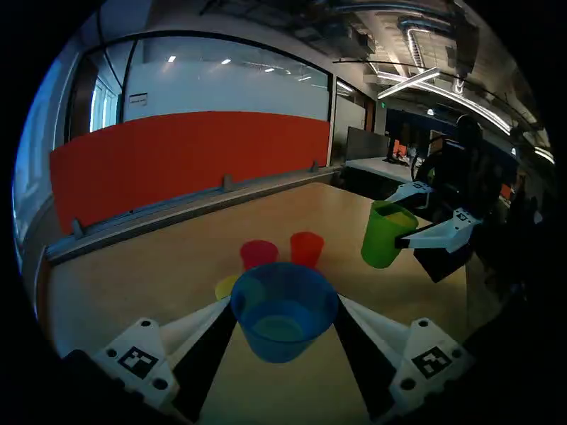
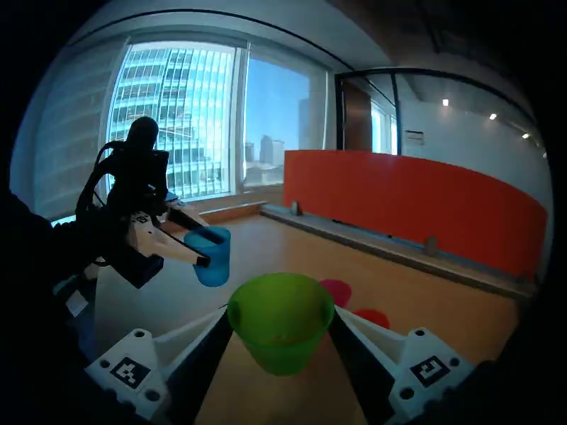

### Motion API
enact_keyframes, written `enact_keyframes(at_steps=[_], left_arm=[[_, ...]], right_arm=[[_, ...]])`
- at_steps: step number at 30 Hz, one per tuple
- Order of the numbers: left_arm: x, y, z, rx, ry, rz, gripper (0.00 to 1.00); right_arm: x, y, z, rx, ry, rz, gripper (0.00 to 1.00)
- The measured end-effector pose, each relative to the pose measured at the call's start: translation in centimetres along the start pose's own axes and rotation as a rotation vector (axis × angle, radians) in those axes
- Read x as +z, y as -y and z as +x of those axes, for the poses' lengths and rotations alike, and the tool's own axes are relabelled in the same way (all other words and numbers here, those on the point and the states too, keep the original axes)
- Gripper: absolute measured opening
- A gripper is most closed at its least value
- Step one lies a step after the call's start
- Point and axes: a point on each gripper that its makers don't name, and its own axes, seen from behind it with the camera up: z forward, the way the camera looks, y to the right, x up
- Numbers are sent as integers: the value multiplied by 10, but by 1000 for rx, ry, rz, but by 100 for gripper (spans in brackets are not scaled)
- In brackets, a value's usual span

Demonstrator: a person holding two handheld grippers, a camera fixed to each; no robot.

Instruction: Pour water

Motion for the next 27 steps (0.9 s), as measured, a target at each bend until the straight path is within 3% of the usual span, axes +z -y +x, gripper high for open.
enact_keyframes(at_steps=[12,17,27], left_arm=[[-2,-1,18,0,-85,1,89],[-4,-4,27,25,-128,5,89],[-14,-7,61,31,-240,21,89]], right_arm=[[-1,-4,15,15,-45,-9,92],[-1,-7,20,18,-61,-12,92],[-2,-9,29,6,-84,-12,92]])
